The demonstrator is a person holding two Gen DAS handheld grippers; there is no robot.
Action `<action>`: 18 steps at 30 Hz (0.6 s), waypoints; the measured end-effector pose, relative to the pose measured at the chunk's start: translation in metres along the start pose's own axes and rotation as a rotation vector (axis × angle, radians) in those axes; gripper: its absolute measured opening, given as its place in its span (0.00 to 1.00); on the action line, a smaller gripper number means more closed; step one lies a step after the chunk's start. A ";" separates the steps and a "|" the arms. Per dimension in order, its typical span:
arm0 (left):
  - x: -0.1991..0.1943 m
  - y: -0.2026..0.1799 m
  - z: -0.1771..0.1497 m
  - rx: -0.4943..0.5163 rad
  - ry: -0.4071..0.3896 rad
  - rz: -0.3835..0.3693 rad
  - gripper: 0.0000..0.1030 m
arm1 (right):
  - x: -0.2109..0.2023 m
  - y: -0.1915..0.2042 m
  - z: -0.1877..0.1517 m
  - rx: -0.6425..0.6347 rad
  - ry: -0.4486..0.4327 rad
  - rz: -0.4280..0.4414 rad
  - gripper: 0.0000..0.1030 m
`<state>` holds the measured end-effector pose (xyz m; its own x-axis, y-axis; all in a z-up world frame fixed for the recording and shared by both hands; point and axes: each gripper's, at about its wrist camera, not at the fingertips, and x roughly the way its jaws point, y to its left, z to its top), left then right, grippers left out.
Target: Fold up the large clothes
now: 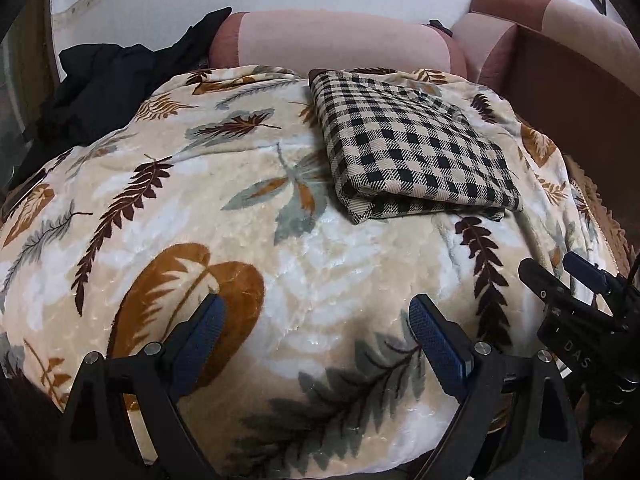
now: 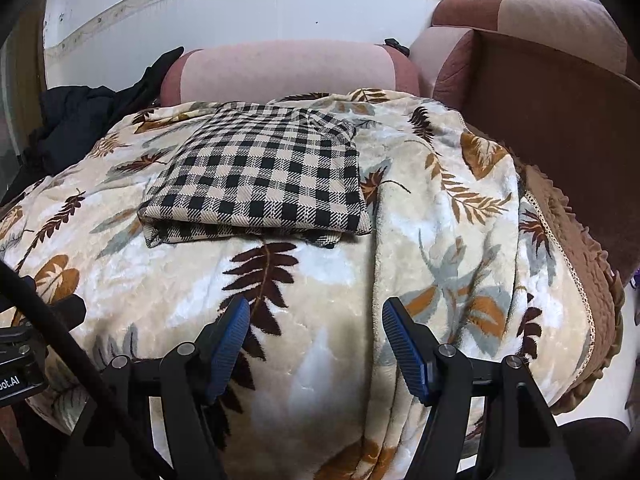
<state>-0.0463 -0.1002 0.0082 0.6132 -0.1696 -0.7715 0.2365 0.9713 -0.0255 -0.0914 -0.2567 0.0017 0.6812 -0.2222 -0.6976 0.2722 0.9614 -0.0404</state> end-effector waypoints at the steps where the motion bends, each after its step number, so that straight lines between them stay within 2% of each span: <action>1: 0.000 0.000 0.000 0.000 0.000 -0.001 0.90 | 0.000 0.001 0.000 0.000 0.000 -0.001 0.71; 18: 0.004 0.000 -0.004 0.007 0.013 -0.003 0.90 | 0.001 0.002 0.000 -0.013 -0.002 0.003 0.75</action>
<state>-0.0469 -0.1007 0.0024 0.6028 -0.1700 -0.7795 0.2438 0.9696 -0.0229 -0.0901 -0.2545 0.0010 0.6835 -0.2194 -0.6962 0.2613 0.9641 -0.0474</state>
